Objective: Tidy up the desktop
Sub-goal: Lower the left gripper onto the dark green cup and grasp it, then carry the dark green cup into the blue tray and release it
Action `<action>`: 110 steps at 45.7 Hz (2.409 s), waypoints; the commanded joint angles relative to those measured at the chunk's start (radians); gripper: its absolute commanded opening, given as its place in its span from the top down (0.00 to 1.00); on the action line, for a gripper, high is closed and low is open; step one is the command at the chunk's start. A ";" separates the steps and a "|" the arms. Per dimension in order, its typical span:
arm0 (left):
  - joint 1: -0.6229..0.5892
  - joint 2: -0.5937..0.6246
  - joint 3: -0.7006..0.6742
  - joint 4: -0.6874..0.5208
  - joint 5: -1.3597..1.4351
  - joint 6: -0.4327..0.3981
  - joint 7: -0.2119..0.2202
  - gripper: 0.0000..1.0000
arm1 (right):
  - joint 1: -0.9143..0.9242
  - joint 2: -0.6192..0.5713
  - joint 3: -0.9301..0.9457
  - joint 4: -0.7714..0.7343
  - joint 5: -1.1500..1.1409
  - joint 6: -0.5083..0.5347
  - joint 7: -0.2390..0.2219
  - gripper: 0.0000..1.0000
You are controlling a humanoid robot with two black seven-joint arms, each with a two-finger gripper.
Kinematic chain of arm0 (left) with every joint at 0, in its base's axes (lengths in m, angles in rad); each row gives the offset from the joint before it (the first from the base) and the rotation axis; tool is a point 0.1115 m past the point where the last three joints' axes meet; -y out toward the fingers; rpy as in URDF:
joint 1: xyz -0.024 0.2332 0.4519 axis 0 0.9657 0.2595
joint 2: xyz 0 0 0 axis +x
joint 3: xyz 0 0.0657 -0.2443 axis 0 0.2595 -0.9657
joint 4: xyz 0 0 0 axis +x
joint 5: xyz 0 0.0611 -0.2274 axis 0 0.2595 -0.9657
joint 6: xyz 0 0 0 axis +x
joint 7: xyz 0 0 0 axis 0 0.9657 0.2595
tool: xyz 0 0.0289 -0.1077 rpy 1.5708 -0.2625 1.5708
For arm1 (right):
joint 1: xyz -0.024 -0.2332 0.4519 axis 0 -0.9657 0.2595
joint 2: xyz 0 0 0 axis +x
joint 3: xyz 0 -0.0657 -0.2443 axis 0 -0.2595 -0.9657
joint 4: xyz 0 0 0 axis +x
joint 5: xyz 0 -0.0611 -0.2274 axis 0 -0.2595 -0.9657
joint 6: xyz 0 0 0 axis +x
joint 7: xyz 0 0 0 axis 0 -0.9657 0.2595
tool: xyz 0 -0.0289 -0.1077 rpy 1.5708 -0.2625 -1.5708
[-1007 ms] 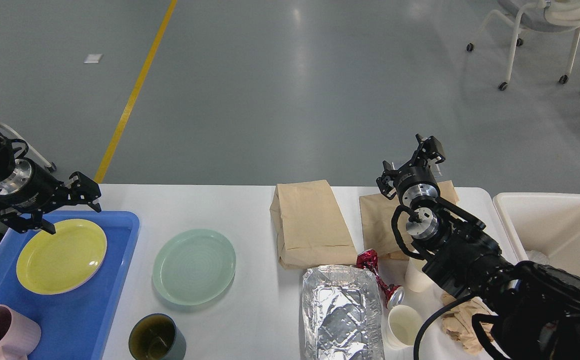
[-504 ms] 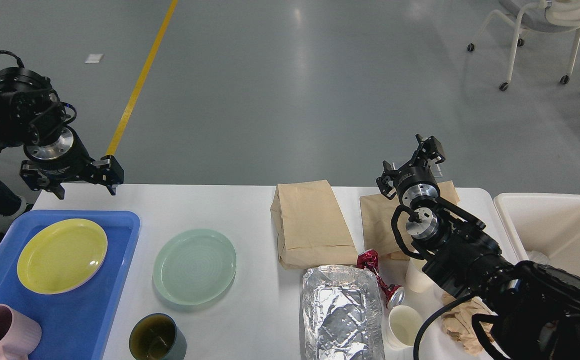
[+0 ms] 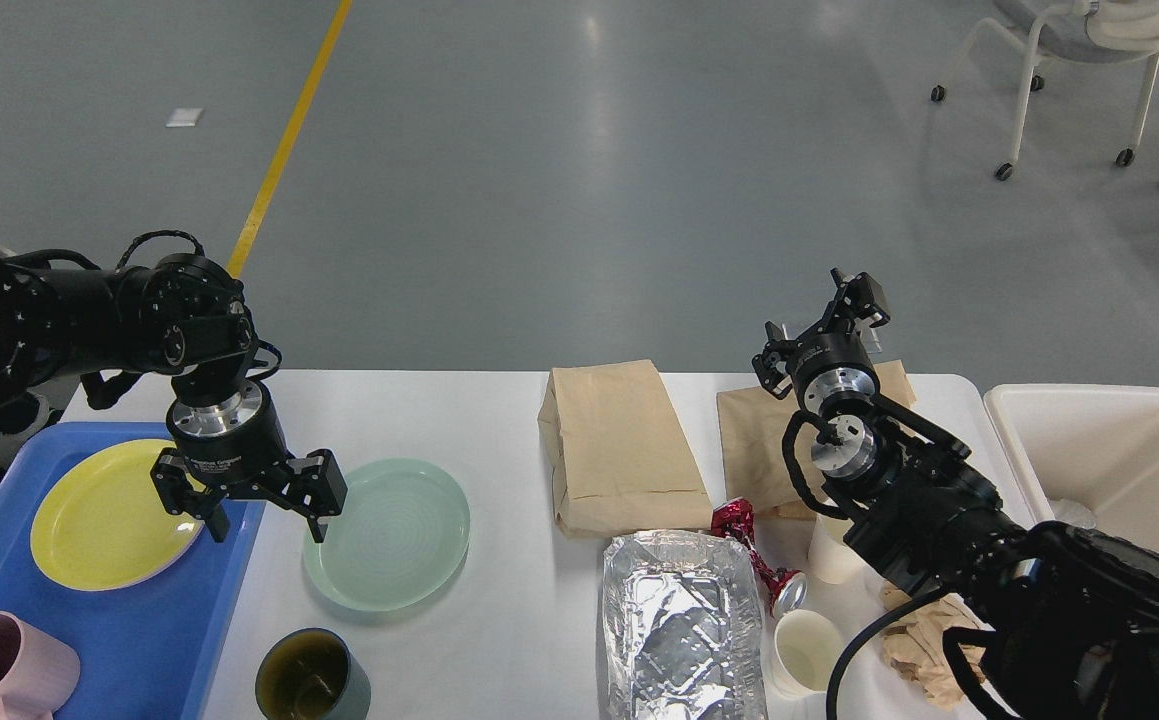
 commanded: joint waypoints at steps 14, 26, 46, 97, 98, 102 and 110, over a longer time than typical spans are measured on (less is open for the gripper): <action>0.080 -0.007 -0.017 -0.059 0.008 0.000 0.015 0.04 | 0.000 0.000 -0.001 0.000 0.000 0.000 0.000 0.00; 0.094 -0.007 -0.019 -0.080 0.008 0.000 0.015 0.04 | 0.000 0.000 0.001 0.000 0.000 0.000 -0.001 0.00; 0.146 -0.008 -0.066 -0.068 0.008 0.000 0.014 0.25 | 0.000 0.000 -0.001 0.000 0.000 0.000 0.000 0.00; 0.146 -0.016 -0.060 -0.034 0.014 0.000 0.018 1.00 | 0.000 0.000 -0.001 0.000 0.000 0.000 -0.001 0.00; 0.140 -0.014 -0.063 -0.034 0.014 0.000 0.020 1.00 | 0.000 0.000 -0.001 0.000 0.000 0.000 0.000 0.00; 0.120 -0.003 -0.068 -0.036 0.016 0.000 0.020 1.00 | 0.000 0.000 -0.001 0.000 0.000 0.000 0.000 0.00; 0.056 0.038 -0.097 -0.096 0.019 0.000 0.034 1.00 | 0.000 0.000 -0.001 0.000 0.000 0.000 0.000 0.00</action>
